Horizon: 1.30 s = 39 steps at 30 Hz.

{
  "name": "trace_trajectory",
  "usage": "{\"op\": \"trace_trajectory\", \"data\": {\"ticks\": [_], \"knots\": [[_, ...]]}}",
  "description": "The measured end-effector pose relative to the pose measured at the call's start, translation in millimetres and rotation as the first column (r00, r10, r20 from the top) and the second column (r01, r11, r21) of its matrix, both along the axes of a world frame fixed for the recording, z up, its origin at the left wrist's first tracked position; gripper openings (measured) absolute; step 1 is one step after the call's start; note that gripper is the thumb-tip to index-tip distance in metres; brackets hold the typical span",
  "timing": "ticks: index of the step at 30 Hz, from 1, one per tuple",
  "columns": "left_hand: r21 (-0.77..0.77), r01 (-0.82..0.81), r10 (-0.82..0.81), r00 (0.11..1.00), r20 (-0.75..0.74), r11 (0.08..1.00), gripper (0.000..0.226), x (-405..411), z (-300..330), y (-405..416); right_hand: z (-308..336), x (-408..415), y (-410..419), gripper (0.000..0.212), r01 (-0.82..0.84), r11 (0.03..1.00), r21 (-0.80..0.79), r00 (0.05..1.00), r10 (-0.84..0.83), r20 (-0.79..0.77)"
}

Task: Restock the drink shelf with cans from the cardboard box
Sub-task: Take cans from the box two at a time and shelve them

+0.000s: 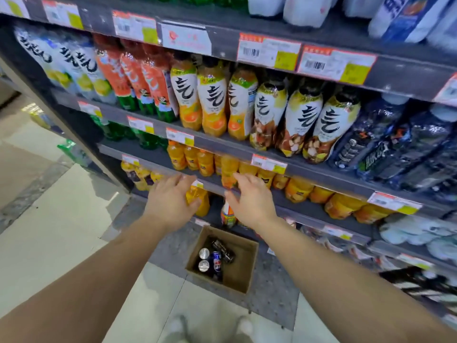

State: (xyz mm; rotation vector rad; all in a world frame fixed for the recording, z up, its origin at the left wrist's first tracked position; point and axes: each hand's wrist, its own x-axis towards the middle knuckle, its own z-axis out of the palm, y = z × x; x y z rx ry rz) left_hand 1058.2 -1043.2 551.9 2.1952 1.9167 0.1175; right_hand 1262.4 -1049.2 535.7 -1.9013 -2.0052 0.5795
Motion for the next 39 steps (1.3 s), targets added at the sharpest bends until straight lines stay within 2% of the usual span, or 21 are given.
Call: {"op": "trace_trajectory", "data": {"ticks": [9,13,20,27,33,39], "knots": [[-0.076,0.141,-0.138,0.989,0.044,0.987,0.064,-32.1,-66.5,38.5,-70.1,-35.6,9.5,0.053,0.221,0.974,-0.042,0.975,-0.220,0.024],[-0.138,0.188,-0.178,0.981,0.080,0.972,0.064,-46.5,-115.6,46.1,-119.0,-45.9,9.9,0.050,0.285,0.952,-0.111,0.959,-0.283,0.033],[-0.285,0.185,-0.175,0.983,0.062,0.941,0.062,-47.9,-243.9,32.2,-244.2,-41.2,-1.2,0.053,0.317,0.910,-0.268,0.948,-0.311,0.063],[-0.457,0.200,-0.207,0.978,0.035,0.867,0.061,-51.3,-387.5,13.6,-391.0,-43.7,-24.8,0.052,0.323,0.848,-0.421,0.945,-0.311,0.099],[-0.451,0.239,-0.253,0.967,0.032,0.860,0.058,-54.0,-476.3,10.9,-489.7,-56.6,-24.1,0.048,0.326,0.807,-0.493,0.942,-0.320,0.098],[-0.352,0.350,-0.368,0.930,0.015,0.868,0.052,-56.6,-536.5,8.7,-555.7,-72.4,-14.4,0.051,0.319,0.783,-0.534,0.943,-0.321,0.092]]}}
